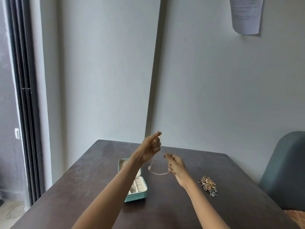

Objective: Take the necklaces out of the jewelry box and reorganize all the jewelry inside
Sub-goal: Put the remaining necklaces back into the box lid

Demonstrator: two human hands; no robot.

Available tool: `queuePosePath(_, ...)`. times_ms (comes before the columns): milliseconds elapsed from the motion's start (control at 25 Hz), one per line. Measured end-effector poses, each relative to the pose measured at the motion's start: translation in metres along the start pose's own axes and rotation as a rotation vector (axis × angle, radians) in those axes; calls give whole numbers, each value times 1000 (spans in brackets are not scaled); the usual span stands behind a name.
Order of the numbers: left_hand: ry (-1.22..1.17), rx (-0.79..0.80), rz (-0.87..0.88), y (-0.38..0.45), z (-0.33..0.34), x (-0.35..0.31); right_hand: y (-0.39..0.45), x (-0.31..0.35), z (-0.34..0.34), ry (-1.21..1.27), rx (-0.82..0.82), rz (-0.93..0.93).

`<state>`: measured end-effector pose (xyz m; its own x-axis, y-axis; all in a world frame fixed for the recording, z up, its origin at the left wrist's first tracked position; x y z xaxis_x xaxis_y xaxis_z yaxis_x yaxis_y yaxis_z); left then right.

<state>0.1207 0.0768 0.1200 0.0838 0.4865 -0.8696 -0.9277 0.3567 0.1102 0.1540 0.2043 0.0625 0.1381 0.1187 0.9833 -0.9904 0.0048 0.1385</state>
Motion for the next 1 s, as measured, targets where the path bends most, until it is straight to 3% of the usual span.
queuePosePath(160, -76, -91, 50, 8, -15, 12, -6, -1, 15, -212, 116, -3)
queuePosePath(320, 274, -127, -37, 3, -21, 26, -6, 22, 23, -436, 197, 5)
queuePosePath(440, 514, 10, -127, -6, -19, 30, 0, 47, 18, -461, 116, -22)
queuePosePath(520, 550, 119, -190, -10, -10, 33, 4, 58, 11, -409, 38, -17)
queuePosePath(760, 313, 124, -284, -11, 1, 31, 7, 39, -6, -212, -102, 83)
queuePosePath(1000, -118, -65, -114, -8, -17, 26, -2, -11, 3, -136, -56, 96)
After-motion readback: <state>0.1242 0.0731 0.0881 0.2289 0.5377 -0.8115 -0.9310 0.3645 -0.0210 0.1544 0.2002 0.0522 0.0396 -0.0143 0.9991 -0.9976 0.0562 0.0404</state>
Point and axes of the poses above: each hand's wrist, its own y-axis towards the middle knuckle, its own z-axis out of the palm, x = y × z, the point moved 4 cm from there along y, towards the middle knuckle, and after that the axes turned 5 degrees about y, right-handed, at the moved point
